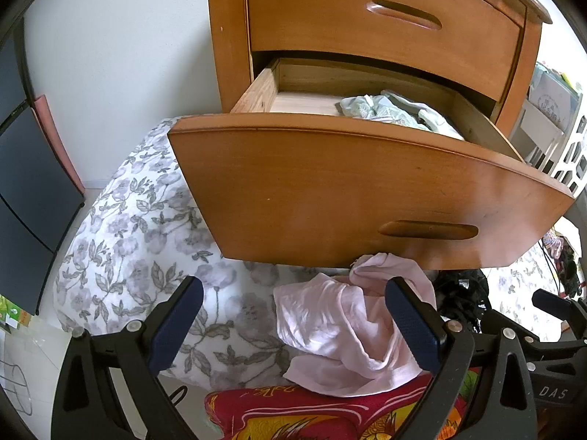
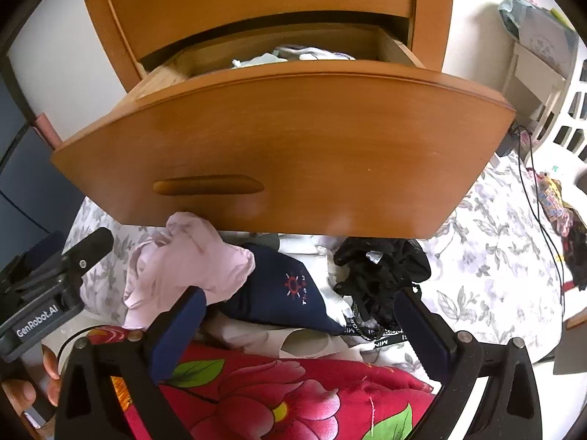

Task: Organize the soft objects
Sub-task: 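Move the left tool up toward the open drawer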

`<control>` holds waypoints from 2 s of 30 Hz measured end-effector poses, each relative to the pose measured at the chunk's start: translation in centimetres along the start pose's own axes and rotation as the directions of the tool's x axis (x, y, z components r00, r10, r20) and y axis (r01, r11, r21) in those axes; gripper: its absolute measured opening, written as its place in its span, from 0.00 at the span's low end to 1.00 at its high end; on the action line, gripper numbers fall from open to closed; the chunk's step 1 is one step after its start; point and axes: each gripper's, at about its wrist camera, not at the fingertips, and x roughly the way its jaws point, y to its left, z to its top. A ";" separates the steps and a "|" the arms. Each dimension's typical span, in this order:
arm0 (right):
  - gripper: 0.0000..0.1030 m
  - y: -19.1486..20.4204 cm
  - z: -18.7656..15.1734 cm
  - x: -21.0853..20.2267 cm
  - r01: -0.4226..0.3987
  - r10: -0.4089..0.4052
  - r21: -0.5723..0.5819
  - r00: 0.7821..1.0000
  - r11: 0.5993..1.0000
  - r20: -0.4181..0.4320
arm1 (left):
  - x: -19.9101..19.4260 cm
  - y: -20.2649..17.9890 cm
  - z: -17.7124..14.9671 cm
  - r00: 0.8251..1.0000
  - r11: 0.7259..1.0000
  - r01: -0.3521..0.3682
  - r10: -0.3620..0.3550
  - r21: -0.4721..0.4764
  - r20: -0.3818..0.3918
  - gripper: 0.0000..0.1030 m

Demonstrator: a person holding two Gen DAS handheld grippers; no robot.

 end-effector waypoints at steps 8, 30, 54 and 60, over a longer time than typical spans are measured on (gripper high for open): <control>1.00 0.0 -0.1 -0.3 -0.005 0.004 0.010 1.000 1.000 0.024 | -0.1 0.1 0.0 1.000 1.000 0.000 0.000 -0.006 -0.001 0.96; 1.00 -0.7 -0.3 -1.0 -0.065 0.060 0.054 0.995 0.996 0.078 | -1.6 -0.7 -0.1 0.996 0.998 -0.049 0.047 0.028 0.072 0.96; 1.00 -1.0 -0.9 -5.0 -0.037 0.012 0.077 0.954 0.996 0.299 | -3.2 -0.1 0.6 0.999 0.998 -0.016 0.013 0.068 0.042 0.96; 1.00 -1.3 -0.5 -5.0 -0.041 0.014 0.081 0.950 0.996 0.311 | -5.9 0.9 2.8 0.996 0.996 0.070 -0.072 0.059 0.043 0.96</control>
